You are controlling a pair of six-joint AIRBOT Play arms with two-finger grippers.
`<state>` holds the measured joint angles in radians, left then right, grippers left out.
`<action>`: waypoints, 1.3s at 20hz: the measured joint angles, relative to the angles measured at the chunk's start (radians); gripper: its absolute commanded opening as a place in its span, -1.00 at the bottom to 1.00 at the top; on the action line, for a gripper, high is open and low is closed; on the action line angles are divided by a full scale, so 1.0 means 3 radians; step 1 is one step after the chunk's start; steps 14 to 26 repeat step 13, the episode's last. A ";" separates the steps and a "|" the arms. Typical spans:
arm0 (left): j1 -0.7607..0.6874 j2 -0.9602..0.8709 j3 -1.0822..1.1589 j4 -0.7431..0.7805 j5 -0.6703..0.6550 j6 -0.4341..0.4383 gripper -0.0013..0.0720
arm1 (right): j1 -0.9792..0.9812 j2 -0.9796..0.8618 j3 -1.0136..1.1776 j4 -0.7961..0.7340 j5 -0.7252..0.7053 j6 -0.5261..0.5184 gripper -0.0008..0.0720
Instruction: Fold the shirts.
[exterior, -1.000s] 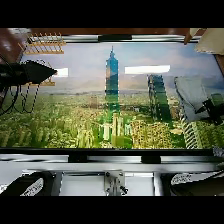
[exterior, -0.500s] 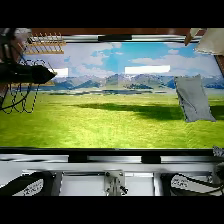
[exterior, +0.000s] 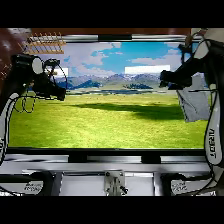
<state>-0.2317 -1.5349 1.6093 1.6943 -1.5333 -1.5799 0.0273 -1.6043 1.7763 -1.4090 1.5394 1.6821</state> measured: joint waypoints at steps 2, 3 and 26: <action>-0.0057 -0.0013 0.0011 0.0024 -0.0009 -0.0010 0.97 | 0.0132 -0.0065 0.0003 0.0000 0.0092 0.0003 0.40; -0.0081 -0.0010 0.0015 0.0031 -0.0003 -0.0010 0.97 | 0.0179 -0.0080 0.0004 0.0018 0.0118 0.0003 0.40; -0.0193 -0.0008 0.0018 -0.0206 0.0229 -0.0013 0.97 | 0.0287 -0.0128 0.0005 0.0081 0.0219 0.0014 0.40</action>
